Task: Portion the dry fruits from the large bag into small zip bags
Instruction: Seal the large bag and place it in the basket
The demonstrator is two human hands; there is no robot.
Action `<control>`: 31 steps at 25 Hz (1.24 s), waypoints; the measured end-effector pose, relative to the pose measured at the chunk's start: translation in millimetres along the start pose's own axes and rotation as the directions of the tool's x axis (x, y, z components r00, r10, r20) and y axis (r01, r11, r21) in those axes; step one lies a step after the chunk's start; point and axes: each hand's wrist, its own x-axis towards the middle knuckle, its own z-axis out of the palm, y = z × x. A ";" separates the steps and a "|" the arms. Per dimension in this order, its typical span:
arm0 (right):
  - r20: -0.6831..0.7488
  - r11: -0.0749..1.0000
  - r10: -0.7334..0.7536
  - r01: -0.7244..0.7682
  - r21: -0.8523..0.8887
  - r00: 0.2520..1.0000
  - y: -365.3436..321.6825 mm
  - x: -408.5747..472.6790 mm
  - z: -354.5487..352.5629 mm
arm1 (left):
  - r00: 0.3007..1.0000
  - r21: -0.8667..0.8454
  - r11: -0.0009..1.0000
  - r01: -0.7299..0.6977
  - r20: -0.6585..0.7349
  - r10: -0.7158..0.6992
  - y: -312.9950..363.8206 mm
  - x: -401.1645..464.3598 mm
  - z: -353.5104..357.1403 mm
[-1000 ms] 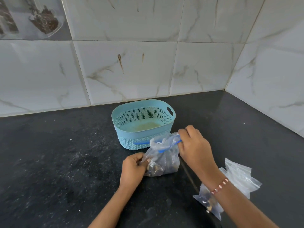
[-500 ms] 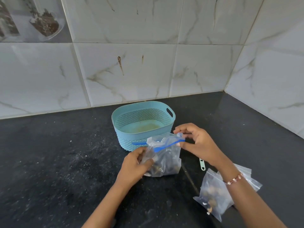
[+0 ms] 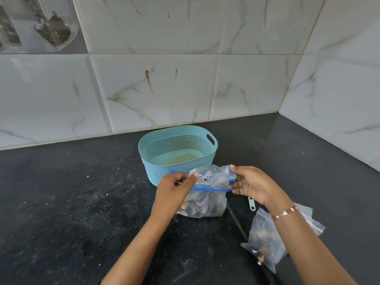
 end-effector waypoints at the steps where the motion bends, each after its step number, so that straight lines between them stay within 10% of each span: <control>1: 0.022 0.999 -0.005 0.005 0.039 1.000 -3.2 0.2 -0.5 | 1.000 -0.004 1.000 0.016 -0.018 -0.016 0.1 2.3 -1.5; 10: 0.296 0.998 -0.009 -0.008 0.057 0.955 -20.1 -13.8 2.6 | 0.991 -0.159 0.979 0.129 -0.011 -0.132 2.1 5.9 -1.6; 17: -0.058 0.936 -0.180 0.153 -0.318 0.982 -16.3 -25.1 23.4 | 0.992 0.093 0.993 0.077 -0.104 -0.067 10.7 3.1 -5.6; 24: -0.087 0.313 -0.725 0.214 -0.925 0.683 -14.9 -46.5 45.3 | 0.994 0.555 0.830 -0.043 -0.059 0.091 23.6 -2.0 -2.0; 28: -0.092 0.693 -0.505 0.340 -0.635 0.858 -24.9 -42.3 22.8 | 0.939 -0.094 0.953 0.287 0.223 -0.260 28.8 2.4 -21.7; 31: 0.114 0.951 -0.229 0.247 -0.187 0.967 -31.4 -51.7 4.6 | 0.928 -0.238 0.915 0.325 0.266 -0.261 29.4 1.6 -33.3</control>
